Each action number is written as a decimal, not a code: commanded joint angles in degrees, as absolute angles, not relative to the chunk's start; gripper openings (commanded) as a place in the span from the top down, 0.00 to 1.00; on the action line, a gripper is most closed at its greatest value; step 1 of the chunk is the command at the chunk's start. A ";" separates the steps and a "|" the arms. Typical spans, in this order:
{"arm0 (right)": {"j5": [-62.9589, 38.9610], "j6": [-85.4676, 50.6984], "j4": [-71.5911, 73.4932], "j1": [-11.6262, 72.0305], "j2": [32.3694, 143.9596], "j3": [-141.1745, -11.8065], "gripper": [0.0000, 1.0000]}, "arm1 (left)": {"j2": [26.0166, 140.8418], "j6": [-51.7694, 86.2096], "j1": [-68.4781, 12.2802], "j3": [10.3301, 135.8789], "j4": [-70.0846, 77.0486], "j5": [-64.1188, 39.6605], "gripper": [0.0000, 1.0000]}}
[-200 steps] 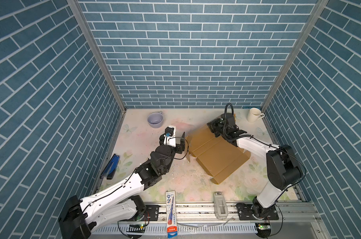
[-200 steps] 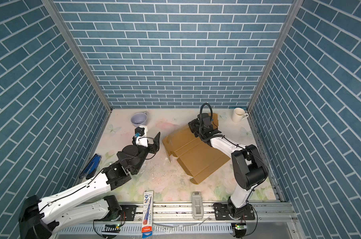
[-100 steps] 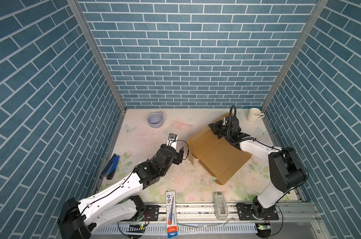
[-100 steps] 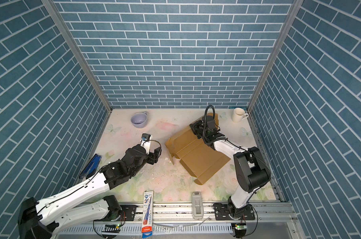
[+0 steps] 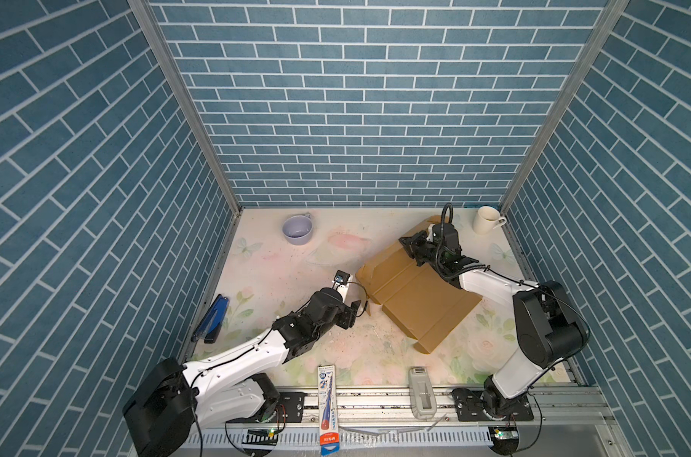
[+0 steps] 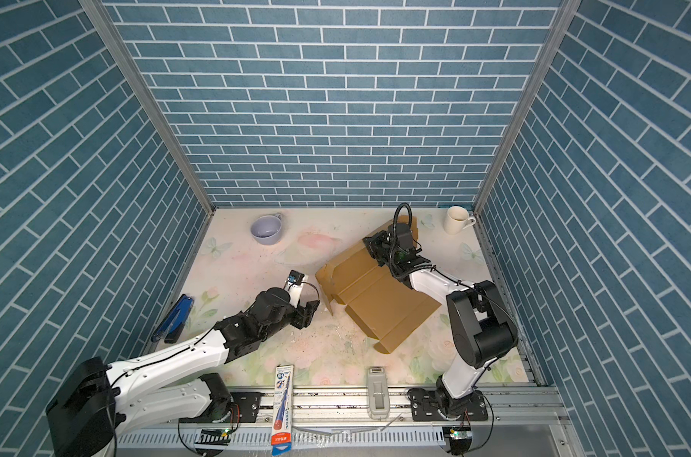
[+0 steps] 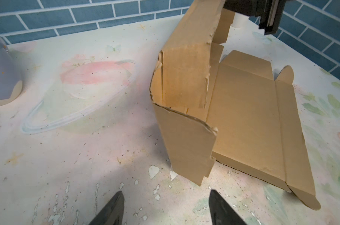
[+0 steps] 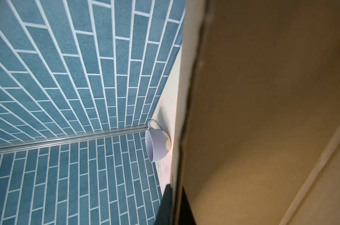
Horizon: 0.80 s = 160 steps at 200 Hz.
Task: Assemble paper box
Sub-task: First fold the bottom flaps of a flat cardboard box at the center of the table.
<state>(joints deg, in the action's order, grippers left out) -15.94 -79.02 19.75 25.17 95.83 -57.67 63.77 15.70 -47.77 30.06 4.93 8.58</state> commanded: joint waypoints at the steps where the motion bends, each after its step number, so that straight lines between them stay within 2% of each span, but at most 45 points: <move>1: -15.82 -76.11 17.84 24.85 95.63 -55.59 0.96 | 66.95 13.86 -47.12 29.71 11.84 6.67 0.30; 66: -15.71 -76.03 17.73 24.77 95.26 -55.16 0.97 | 76.15 12.04 -47.07 33.09 18.87 5.54 0.33; 160: -15.73 -75.75 17.06 24.78 94.89 -54.89 0.97 | 82.11 11.33 -46.86 35.49 24.37 4.70 0.41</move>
